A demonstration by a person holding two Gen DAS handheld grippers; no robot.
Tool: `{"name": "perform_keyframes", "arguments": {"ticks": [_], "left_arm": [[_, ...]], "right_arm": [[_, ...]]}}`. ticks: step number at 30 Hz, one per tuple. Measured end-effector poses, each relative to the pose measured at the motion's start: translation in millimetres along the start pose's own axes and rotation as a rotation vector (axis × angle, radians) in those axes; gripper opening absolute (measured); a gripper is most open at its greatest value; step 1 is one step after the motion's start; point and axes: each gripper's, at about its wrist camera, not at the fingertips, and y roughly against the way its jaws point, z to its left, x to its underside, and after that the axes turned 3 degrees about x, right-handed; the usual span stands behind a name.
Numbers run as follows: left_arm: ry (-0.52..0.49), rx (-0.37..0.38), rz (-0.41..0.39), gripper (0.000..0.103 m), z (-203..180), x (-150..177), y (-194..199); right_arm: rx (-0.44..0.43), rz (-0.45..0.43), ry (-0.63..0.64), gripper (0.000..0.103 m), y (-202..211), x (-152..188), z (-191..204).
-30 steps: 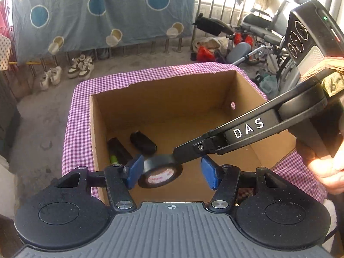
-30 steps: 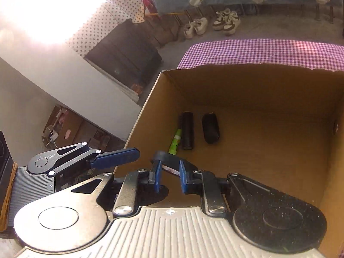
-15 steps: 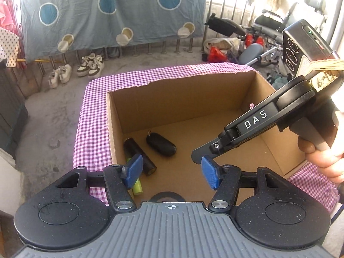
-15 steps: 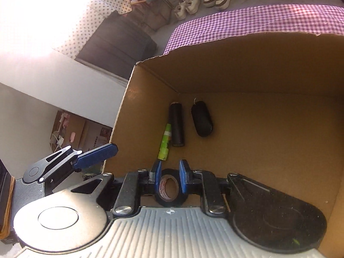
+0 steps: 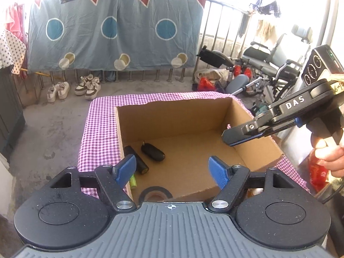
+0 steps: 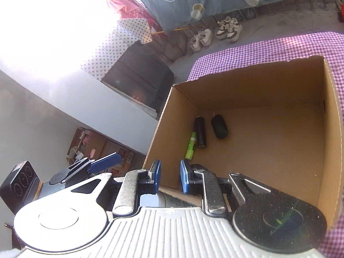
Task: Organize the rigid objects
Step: 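Move the right tool down to the pink plastic lid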
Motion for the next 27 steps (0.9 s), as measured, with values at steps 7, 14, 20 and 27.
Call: {"name": "perform_keyframes", "arguments": {"ticks": [7,14,20,27], "left_arm": [[-0.010,0.076,0.056,0.098,-16,46,17],[-0.087,0.055,0.218,0.098,-41,89,-10],[-0.230,-0.050,0.281,0.098,-63,115,-35],[-0.252,-0.068,0.309,0.097,-68,132,-50]], "right_arm": [[-0.020,-0.096,0.004,0.023,43,78,11],[0.104,-0.106,-0.019,0.045,18,154,6],[0.190,-0.074,-0.053,0.045,-19,189,-6],[0.222,-0.079,-0.030,0.045,-46,196,-5]]}}
